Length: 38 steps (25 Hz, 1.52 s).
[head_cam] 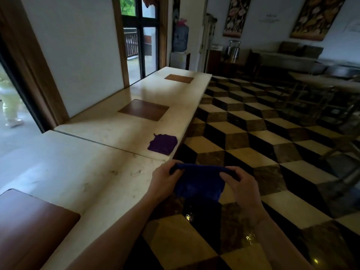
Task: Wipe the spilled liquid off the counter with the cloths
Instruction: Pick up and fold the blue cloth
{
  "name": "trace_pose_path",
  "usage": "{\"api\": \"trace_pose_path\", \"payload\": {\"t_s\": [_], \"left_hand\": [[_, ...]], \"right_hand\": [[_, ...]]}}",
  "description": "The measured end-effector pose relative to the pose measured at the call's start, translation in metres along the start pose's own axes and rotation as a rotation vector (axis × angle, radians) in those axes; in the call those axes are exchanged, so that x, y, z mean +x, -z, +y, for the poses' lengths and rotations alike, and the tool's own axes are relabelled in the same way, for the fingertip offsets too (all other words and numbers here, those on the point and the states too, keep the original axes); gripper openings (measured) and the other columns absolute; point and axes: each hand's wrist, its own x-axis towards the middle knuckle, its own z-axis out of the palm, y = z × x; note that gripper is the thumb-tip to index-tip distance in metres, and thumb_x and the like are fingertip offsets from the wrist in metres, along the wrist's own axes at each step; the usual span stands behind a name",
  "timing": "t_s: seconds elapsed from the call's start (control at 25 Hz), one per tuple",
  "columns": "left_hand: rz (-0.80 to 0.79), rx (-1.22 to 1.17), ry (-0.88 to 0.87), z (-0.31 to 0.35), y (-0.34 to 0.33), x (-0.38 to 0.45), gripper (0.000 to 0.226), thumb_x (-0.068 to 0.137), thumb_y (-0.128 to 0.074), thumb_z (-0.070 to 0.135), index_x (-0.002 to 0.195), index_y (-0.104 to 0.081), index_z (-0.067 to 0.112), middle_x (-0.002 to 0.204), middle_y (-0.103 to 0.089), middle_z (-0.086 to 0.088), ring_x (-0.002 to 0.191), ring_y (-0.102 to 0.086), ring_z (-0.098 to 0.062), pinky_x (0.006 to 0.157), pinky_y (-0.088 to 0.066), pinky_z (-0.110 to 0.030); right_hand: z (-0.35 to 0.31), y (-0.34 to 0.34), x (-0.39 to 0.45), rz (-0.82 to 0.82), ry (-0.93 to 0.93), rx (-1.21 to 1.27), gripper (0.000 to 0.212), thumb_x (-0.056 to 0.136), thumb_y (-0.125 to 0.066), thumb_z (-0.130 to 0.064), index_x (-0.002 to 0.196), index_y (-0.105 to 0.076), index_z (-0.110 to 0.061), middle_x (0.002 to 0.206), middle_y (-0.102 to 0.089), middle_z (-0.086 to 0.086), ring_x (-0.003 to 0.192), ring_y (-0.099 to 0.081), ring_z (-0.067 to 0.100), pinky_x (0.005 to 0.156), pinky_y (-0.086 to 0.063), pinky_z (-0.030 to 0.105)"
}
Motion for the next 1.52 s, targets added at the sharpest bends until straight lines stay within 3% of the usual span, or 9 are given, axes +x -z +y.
{"api": "trace_pose_path", "payload": {"t_s": [0.24, 0.48, 0.64, 0.76, 0.96, 1.08, 1.2, 1.4, 1.52], "left_hand": [[0.042, 0.025, 0.020, -0.012, -0.040, 0.094, 0.021, 0.098, -0.052, 0.021, 0.107, -0.063, 0.036, 0.101, -0.066, 0.012, 0.090, -0.063, 0.000, 0.076, -0.056, -0.026], [0.099, 0.056, 0.073, -0.011, -0.079, 0.190, 0.021, 0.098, -0.051, 0.020, 0.111, -0.063, 0.031, 0.106, -0.066, 0.013, 0.097, -0.063, -0.005, 0.084, -0.056, -0.032], [0.171, 0.059, 0.158, -0.016, -0.093, 0.231, 0.020, 0.099, -0.051, 0.020, 0.111, -0.064, 0.029, 0.106, -0.066, 0.013, 0.098, -0.063, -0.006, 0.084, -0.056, -0.032], [0.203, 0.049, 0.180, -0.029, -0.091, 0.251, 0.020, 0.098, -0.051, 0.022, 0.110, -0.064, 0.030, 0.105, -0.067, 0.012, 0.097, -0.064, -0.007, 0.084, -0.057, -0.034], [0.328, -0.019, 0.248, -0.065, -0.064, 0.292, 0.019, 0.099, -0.051, 0.020, 0.107, -0.065, 0.030, 0.103, -0.068, 0.008, 0.095, -0.064, -0.008, 0.077, -0.054, -0.027], [0.419, 0.008, 0.280, -0.091, -0.037, 0.323, 0.019, 0.099, -0.050, 0.018, 0.108, -0.063, 0.028, 0.103, -0.066, 0.011, 0.092, -0.061, 0.000, 0.074, -0.049, -0.020], [0.474, -0.040, 0.286, -0.121, -0.005, 0.360, 0.019, 0.100, -0.048, 0.020, 0.110, -0.061, 0.030, 0.103, -0.065, 0.012, 0.090, -0.063, 0.000, 0.075, -0.053, -0.024], [0.672, -0.259, 0.399, -0.165, 0.047, 0.402, 0.019, 0.100, -0.048, 0.018, 0.103, -0.065, 0.026, 0.093, -0.071, 0.002, 0.086, -0.070, -0.012, 0.076, -0.058, -0.035], [0.806, -0.333, 0.453, -0.192, 0.075, 0.408, 0.018, 0.099, -0.049, 0.014, 0.100, -0.066, 0.020, 0.090, -0.071, -0.004, 0.080, -0.069, -0.015, 0.071, -0.058, -0.035]], "right_hand": [[0.034, 0.011, 0.119, -0.052, 0.047, 0.041, 0.012, 0.095, -0.061, -0.021, 0.104, -0.068, -0.024, 0.100, -0.069, -0.004, 0.093, -0.064, 0.012, 0.072, -0.050, 0.021], [0.047, 0.040, 0.247, -0.133, 0.061, 0.024, 0.008, 0.094, -0.062, -0.025, 0.098, -0.069, -0.024, 0.093, -0.071, 0.000, 0.087, -0.068, 0.020, 0.075, -0.058, 0.046], [0.058, 0.036, 0.311, -0.212, 0.045, 0.048, 0.009, 0.094, -0.063, -0.027, 0.099, -0.069, -0.031, 0.099, -0.071, -0.003, 0.094, -0.066, 0.021, 0.078, -0.057, 0.045], [0.062, 0.020, 0.344, -0.264, 0.052, 0.068, 0.012, 0.095, -0.061, -0.023, 0.103, -0.069, -0.027, 0.101, -0.070, -0.001, 0.095, -0.065, 0.019, 0.070, -0.055, 0.030], [0.050, -0.044, 0.401, -0.342, 0.101, 0.061, 0.011, 0.096, -0.060, -0.027, 0.102, -0.068, -0.031, 0.098, -0.069, -0.007, 0.090, -0.065, 0.013, 0.074, -0.053, 0.034], [0.037, -0.088, 0.437, -0.417, 0.142, 0.054, 0.012, 0.098, -0.056, -0.028, 0.106, -0.065, -0.027, 0.098, -0.067, -0.008, 0.083, -0.063, 0.003, 0.064, -0.050, 0.018], [0.015, -0.137, 0.484, -0.478, 0.203, -0.026, 0.009, 0.099, -0.054, -0.023, 0.103, -0.059, -0.030, 0.095, -0.062, -0.013, 0.082, -0.059, 0.002, 0.059, -0.044, 0.007], [-0.020, -0.231, 0.547, -0.649, 0.180, -0.066, 0.012, 0.101, -0.051, -0.030, 0.102, -0.062, -0.033, 0.098, -0.067, -0.011, 0.081, -0.063, -0.001, 0.068, -0.052, 0.019], [-0.027, -0.290, 0.564, -0.772, 0.200, -0.100, 0.015, 0.100, -0.050, -0.034, 0.107, -0.063, -0.030, 0.098, -0.067, -0.009, 0.088, -0.065, 0.009, 0.071, -0.055, 0.028]]}}
